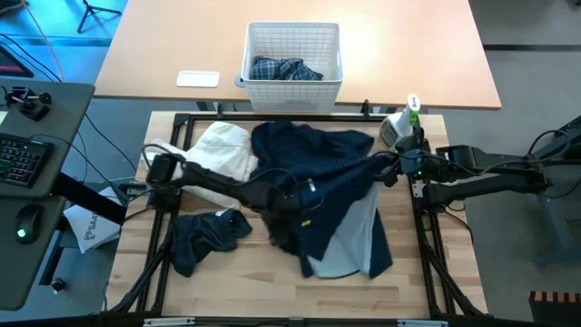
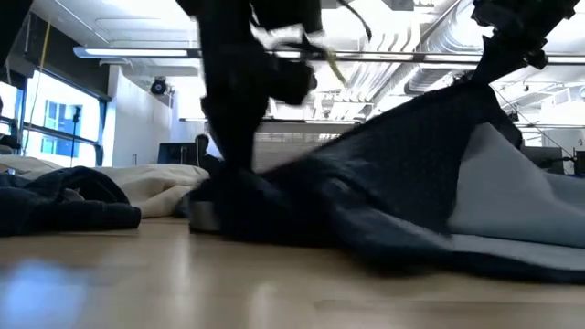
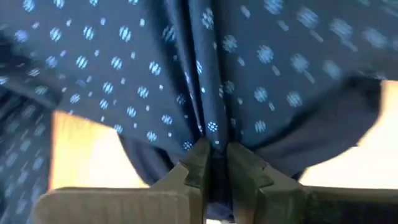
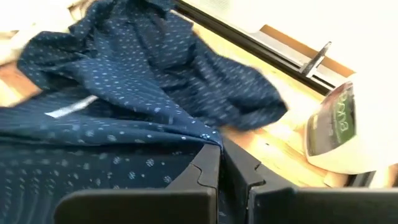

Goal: Fold laundry
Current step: Fold the navy blue polo shirt

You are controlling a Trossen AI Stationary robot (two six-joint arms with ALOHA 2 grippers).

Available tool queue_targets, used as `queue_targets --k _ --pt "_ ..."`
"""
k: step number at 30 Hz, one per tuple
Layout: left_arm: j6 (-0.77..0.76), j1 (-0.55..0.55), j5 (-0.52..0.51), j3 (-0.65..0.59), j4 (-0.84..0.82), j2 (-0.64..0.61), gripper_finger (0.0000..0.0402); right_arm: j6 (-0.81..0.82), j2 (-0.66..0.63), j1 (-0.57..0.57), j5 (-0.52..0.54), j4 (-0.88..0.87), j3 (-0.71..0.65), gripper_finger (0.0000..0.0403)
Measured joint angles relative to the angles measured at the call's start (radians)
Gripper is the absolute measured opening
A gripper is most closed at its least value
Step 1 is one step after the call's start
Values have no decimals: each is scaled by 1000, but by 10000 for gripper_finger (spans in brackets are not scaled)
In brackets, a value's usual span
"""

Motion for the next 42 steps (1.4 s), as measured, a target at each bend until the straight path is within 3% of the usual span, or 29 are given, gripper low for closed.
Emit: queue_targets --k 8,15,19,24,26,33,39,42 --pt "-28 -64 -42 1 -225 -59 34 0 0 0 9 -50 0 0" --pt "-73 -46 42 -2 -235 -68 64 0 -1 -1 26 -59 0 0" --pt "-145 -21 36 -2 -193 -95 107 0 -3 -1 24 -59 0 0" --pt "-185 -4 36 2 72 -88 140 0 -3 -1 20 -60 0 0" --pt "-177 -4 37 3 79 -54 138 0 -2 -1 11 -68 0 0" --pt "-177 -85 99 -48 -225 46 101 31 -13 0 -22 -132 0 0" --pt "-346 -230 282 -260 -235 -59 84 30 -59 3 -47 -144 0 0" --pt "-453 -257 334 -278 -239 -171 81 29 -83 18 -51 -134 0 0"
